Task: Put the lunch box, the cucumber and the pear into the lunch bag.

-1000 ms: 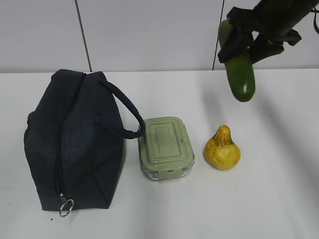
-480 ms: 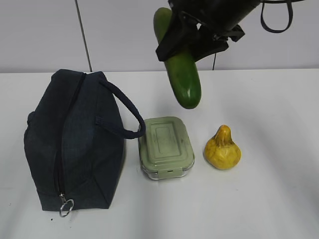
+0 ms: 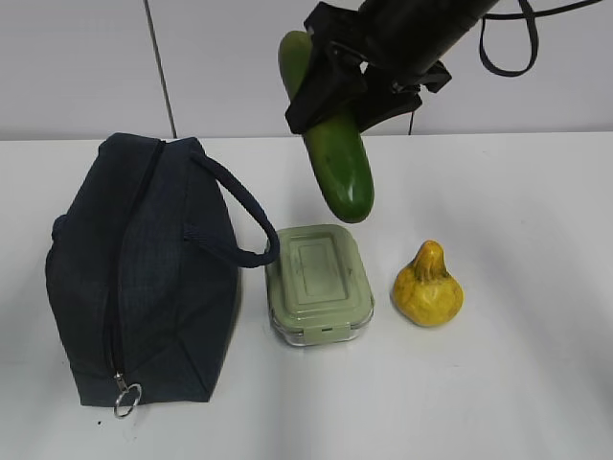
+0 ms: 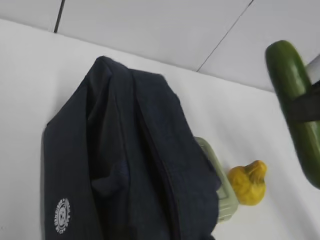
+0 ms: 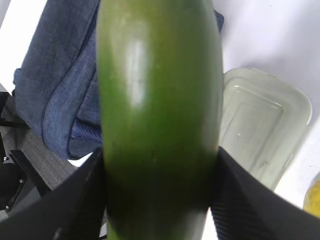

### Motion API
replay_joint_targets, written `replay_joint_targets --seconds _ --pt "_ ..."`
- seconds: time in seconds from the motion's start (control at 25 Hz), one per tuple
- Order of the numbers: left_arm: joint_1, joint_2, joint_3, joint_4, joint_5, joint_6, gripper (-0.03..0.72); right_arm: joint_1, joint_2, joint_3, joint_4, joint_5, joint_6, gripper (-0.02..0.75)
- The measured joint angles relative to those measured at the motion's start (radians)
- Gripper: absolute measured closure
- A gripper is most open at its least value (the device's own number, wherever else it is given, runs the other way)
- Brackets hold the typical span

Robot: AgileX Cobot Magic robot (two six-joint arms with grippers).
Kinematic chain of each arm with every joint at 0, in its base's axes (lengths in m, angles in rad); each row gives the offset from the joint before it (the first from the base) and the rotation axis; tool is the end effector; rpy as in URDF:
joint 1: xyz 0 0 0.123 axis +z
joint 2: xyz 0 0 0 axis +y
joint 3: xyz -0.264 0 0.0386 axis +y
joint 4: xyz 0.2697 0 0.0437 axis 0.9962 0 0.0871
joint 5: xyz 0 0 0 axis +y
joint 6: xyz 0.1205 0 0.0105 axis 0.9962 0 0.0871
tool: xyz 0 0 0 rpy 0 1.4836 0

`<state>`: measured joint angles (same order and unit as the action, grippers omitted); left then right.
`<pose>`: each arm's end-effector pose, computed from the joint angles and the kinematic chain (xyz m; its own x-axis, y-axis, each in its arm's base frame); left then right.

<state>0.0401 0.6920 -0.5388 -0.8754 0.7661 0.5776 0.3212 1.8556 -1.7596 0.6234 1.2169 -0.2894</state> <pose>0.1804 -0.0572 0.2638 -0.6277 -0.1390 -0.7660 0.3180 0.8523 -0.4153 0.3823 0.1970 0.2907 -0.8447 -0.3209 -0.4283 -0.5139 0.7099 0.4816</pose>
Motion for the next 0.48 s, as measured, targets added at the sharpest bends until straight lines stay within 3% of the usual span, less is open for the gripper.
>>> replay_joint_targets --seconds 0.28,0.48 --pt "0.0 0.275 0.001 -0.157 -0.031 0.213 0.445 0.0 0.005 0.0 -0.006 -0.018 -0.013 0.312" --pt "0.0 0.391 0.001 -0.232 -0.022 0.299 0.445 0.0 0.006 0.0 -0.006 -0.045 -0.015 0.312"
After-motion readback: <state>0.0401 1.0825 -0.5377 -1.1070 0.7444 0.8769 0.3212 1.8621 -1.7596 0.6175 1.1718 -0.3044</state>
